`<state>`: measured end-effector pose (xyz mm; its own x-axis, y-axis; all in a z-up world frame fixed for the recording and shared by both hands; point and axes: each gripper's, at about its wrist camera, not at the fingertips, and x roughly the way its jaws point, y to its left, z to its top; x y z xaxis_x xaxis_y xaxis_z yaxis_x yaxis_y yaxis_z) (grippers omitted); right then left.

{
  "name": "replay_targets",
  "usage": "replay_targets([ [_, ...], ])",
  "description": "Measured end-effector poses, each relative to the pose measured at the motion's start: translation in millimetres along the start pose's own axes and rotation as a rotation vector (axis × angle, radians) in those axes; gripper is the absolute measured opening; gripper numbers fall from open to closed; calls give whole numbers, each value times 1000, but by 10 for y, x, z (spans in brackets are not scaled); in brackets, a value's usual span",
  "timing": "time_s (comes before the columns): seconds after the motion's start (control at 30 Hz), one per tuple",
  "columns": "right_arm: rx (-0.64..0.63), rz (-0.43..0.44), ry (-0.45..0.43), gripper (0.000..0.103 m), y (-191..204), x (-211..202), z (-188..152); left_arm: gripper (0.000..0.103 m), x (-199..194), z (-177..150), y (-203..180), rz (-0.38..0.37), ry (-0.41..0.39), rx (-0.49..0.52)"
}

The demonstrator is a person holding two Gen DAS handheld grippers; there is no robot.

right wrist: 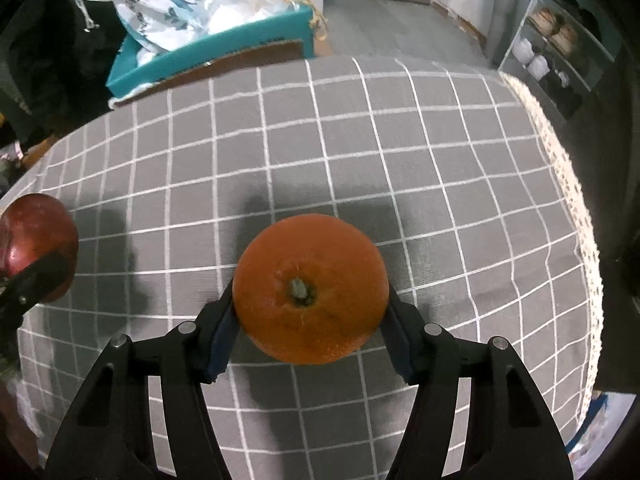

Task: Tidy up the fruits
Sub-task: 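Carry the red apple and tangerine over the green bowl with both tools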

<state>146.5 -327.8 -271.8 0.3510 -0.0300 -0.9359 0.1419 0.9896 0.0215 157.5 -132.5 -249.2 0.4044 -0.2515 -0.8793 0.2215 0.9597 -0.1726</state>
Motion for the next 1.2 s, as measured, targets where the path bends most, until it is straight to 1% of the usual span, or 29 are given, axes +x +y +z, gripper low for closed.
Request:
replay_targets([
  [0.2,-29,9,-62,63,146,-322,-8,78,-237,-16,34,12,-33,0],
  [0.53,-79,13,-170,63,375,-925,-23,78,-728,-46,109,37,-110,-4],
  [0.73,-96,2,-237,63,458,-1269,-29,78,-1015,-74,133,33,-150,-7],
  [0.83,-106,11,-270,63,511,-1435,-36,78,-1189,-91,145,30,-178,1],
  [0.97,-116,26,-309,63,620,-1628,-32,78,-1443,-106,213,12,-208,-18],
  [1.2,-147,54,-361,63,815,-1940,-36,78,-1840,-122,353,30,-273,-35],
])
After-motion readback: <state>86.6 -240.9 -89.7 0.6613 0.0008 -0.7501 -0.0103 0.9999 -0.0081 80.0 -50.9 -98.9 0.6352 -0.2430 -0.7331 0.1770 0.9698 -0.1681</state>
